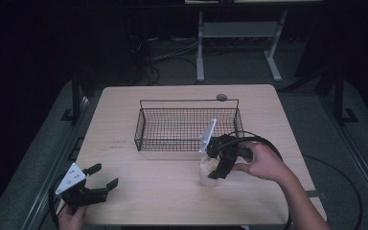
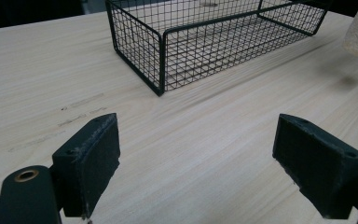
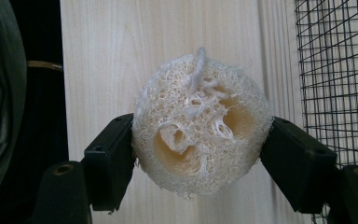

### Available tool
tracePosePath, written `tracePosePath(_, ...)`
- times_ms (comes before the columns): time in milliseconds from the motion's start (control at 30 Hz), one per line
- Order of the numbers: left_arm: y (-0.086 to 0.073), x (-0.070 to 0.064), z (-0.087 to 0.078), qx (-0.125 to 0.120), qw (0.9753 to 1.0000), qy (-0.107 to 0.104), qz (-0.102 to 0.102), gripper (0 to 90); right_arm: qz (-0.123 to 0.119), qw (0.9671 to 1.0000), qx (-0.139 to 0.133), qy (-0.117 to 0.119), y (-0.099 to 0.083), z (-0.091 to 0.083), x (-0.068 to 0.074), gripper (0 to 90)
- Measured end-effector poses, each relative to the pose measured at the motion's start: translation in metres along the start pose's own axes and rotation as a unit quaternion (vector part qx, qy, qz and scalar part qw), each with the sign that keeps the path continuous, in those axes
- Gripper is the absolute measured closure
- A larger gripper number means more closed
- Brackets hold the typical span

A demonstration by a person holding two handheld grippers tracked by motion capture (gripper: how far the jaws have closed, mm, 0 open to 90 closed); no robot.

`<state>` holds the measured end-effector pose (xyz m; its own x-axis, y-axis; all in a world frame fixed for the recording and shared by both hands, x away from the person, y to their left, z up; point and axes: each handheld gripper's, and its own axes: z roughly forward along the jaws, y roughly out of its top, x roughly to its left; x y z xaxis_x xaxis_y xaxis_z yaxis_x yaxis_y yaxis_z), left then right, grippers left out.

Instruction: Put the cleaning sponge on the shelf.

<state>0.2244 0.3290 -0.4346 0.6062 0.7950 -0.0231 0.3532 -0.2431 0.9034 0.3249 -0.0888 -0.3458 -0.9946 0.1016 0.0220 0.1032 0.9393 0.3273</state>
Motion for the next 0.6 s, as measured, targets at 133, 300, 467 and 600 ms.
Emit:
tracePosePath(133,0.000,0.000,0.000,-0.001,1.0000,0.000,0.000,14.1,-0.002,1.0000,0.003,0.003,0.002,-0.002,-0.002,27.7)
tracePosePath(300,0.000,0.000,0.000,0.000,1.0000,0.000,-0.001,14.1,-0.002,1.0000,-0.001,0.003,0.004,-0.006,-0.005,27.6)
tracePosePath(467,0.000,0.000,0.000,-0.001,1.0000,0.000,-0.001,14.1,0.001,1.0000,-0.001,0.005,0.006,-0.010,-0.009,27.7)
tracePosePath(600,0.000,0.000,0.000,-0.001,1.0000,0.000,-0.001,14.1,-0.001,1.0000,-0.001,0.005,0.008,-0.012,-0.011,27.7)
